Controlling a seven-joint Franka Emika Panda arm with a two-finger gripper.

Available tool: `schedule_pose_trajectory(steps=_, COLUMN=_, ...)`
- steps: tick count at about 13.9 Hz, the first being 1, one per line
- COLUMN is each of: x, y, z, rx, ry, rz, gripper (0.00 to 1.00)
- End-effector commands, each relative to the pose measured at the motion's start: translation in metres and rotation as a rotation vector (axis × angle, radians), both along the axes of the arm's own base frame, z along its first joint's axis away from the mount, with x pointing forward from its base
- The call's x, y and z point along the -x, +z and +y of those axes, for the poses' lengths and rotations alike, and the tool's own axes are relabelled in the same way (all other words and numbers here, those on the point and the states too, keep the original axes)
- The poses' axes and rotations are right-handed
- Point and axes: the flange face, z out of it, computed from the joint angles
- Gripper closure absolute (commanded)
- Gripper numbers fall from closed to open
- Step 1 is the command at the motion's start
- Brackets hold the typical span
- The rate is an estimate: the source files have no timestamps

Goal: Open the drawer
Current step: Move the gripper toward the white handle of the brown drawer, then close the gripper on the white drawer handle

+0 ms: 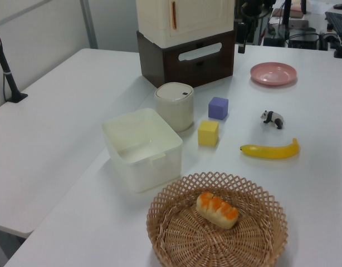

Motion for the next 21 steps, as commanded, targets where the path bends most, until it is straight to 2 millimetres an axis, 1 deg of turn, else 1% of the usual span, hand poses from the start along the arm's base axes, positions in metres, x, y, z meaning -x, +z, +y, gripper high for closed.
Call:
schedule_pose_trajectory(steps=1, x=0.004, y=-0.001, z=0.001, rx=0.006, ry=-0.003, rz=0.023, gripper=0.00)
schedule_pose_trajectory(steps=2, x=0.005, y=-0.004, z=0.001, rx=0.005, ry=0.001, rz=0.029, gripper=0.00)
schedule_pose_trajectory(steps=3, x=0.005, y=-0.008, z=0.001, rx=0.011, ry=0.053, rz=0.036, gripper=0.00)
schedule_pose_trajectory(steps=6, x=-0.002, y=-0.014, z=-0.006, rx=0.037, ry=0.283, rz=0.023, gripper=0.00)
schedule_pose_trajectory(steps=8, x=-0.007, y=-0.011, z=-0.017, rx=0.072, ry=0.405, rz=-0.011, gripper=0.00)
schedule_pose_trajectory(steps=9, x=-0.012, y=-0.017, z=-0.030, rx=0.110, ry=0.521, rz=-0.010, gripper=0.00)
schedule_pose_trajectory(steps=10, x=-0.021, y=-0.023, z=-0.036, rx=0.148, ry=0.631, rz=-0.027, gripper=0.00)
schedule_pose_trajectory(steps=11, x=-0.026, y=-0.027, z=-0.044, rx=0.168, ry=0.669, rz=-0.051, gripper=0.00)
schedule_pose_trajectory(steps=12, x=-0.037, y=-0.035, z=-0.053, rx=0.202, ry=0.704, rz=-0.089, gripper=0.00)
schedule_pose_trajectory(steps=14, x=-0.063, y=-0.058, z=-0.069, rx=0.315, ry=0.739, rz=-0.179, gripper=0.00)
schedule_pose_trajectory(steps=15, x=-0.073, y=-0.069, z=-0.079, rx=0.354, ry=0.737, rz=-0.224, gripper=0.00)
schedule_pose_trajectory(steps=16, x=-0.079, y=-0.077, z=-0.084, rx=0.379, ry=0.742, rz=-0.246, gripper=0.00)
schedule_pose_trajectory(steps=17, x=-0.085, y=-0.083, z=-0.086, rx=0.420, ry=0.761, rz=-0.267, gripper=0.00)
schedule_pose_trajectory(steps=18, x=-0.092, y=-0.096, z=-0.090, rx=0.457, ry=0.767, rz=-0.304, gripper=0.01)
schedule_pose_trajectory(steps=20, x=-0.101, y=-0.115, z=-0.092, rx=0.473, ry=0.770, rz=-0.337, gripper=0.01)
schedule_pose_trajectory(steps=21, x=-0.104, y=-0.125, z=-0.096, rx=0.476, ry=0.768, rz=-0.342, gripper=0.01)
